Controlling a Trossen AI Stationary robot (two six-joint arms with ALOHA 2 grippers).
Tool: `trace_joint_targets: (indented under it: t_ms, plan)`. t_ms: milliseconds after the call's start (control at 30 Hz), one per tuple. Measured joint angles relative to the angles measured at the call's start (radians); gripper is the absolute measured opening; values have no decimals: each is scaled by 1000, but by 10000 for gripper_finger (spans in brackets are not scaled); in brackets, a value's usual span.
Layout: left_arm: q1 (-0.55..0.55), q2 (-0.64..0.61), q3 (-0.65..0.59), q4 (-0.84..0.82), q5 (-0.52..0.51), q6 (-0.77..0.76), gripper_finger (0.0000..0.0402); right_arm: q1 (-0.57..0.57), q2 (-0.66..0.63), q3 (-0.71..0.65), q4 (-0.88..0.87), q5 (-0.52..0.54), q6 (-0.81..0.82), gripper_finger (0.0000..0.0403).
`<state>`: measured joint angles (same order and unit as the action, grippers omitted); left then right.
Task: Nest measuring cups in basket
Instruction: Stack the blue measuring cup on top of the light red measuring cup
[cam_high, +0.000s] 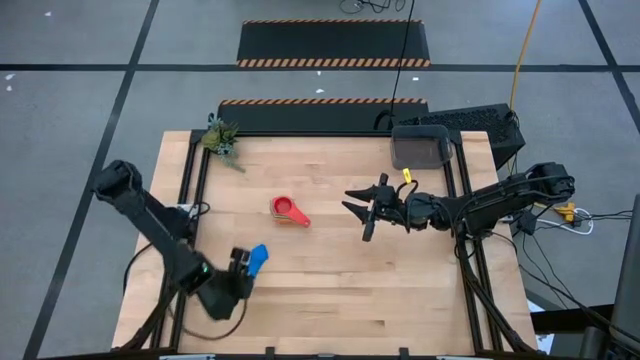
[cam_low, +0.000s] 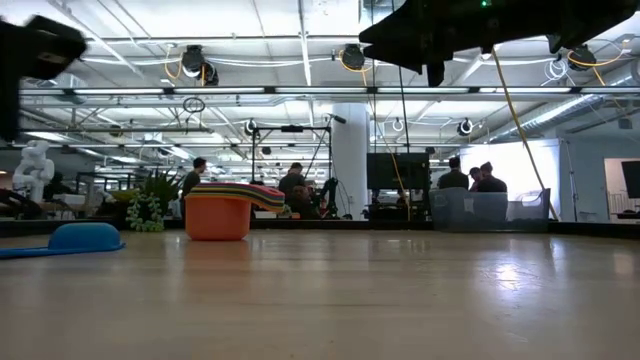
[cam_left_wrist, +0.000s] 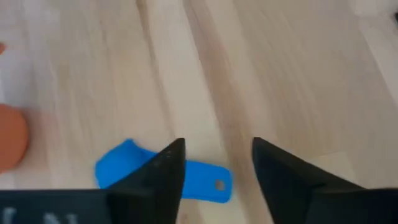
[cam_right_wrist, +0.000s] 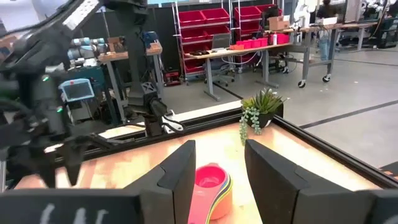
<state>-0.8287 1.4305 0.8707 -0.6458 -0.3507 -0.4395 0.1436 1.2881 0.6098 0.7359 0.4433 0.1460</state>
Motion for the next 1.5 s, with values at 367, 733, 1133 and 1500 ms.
trace_joint_targets:
  t_ms: [367, 733, 1133, 1500]
  plan:
    - [-111, 256, 1, 45, -69, -167, 218, 2, 0, 0, 23, 0, 18, 133]
    - [-117, 283, 5, -11, -98, -220, 162, 2, 0, 0, 23, 0, 9, 133]
    - [-105, 284, 2, -127, -123, -225, 161, 2, 0, 0, 22, 0, 7, 132]
    - [-93, 284, 3, -137, -88, -198, 109, 2, 0, 0, 22, 0, 6, 132]
